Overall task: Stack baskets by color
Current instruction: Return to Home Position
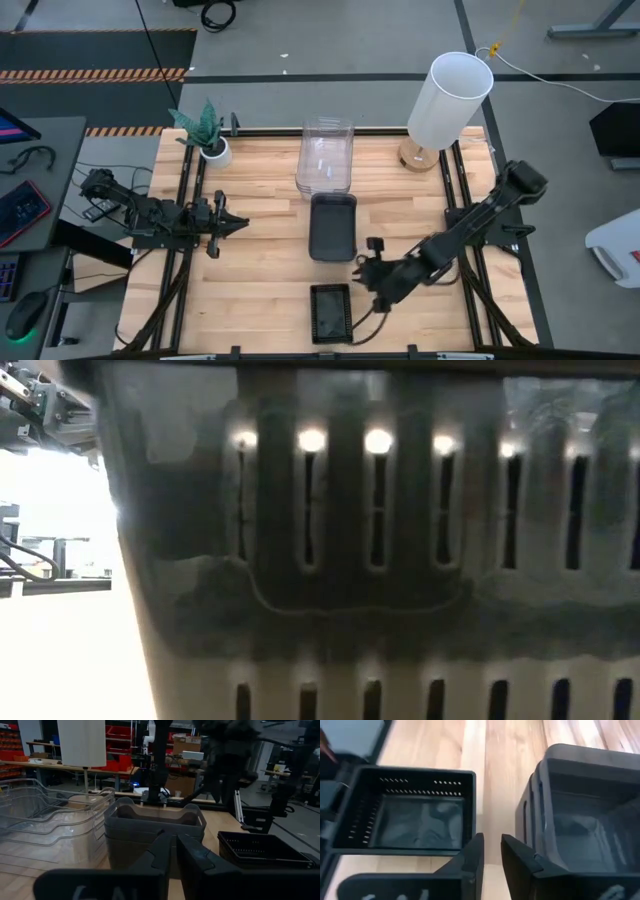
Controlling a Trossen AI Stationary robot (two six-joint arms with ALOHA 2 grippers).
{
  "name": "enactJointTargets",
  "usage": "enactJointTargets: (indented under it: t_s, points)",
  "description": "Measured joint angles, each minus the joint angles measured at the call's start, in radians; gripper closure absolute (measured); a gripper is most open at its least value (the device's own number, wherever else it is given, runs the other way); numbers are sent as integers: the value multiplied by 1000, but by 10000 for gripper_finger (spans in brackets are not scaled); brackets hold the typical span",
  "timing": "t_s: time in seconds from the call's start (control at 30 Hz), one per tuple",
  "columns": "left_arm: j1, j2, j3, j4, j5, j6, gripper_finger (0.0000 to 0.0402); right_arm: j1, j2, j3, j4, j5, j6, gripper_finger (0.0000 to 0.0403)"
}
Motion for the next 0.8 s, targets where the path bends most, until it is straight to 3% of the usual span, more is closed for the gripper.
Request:
enactJointTargets:
  t_s: [0.2, 0.5, 0.8]
  points:
    - [0, 0, 0, 0, 0, 0, 369, -1, -209, -276, 257, -1, 11, 361]
    - [0, 0, 0, 0, 0, 0, 378, 29, -478, -580, 555, 14, 23, 398]
    - [0, 0, 0, 0, 0, 0, 366, 34, -606, -884, 957, -17, 88, 397]
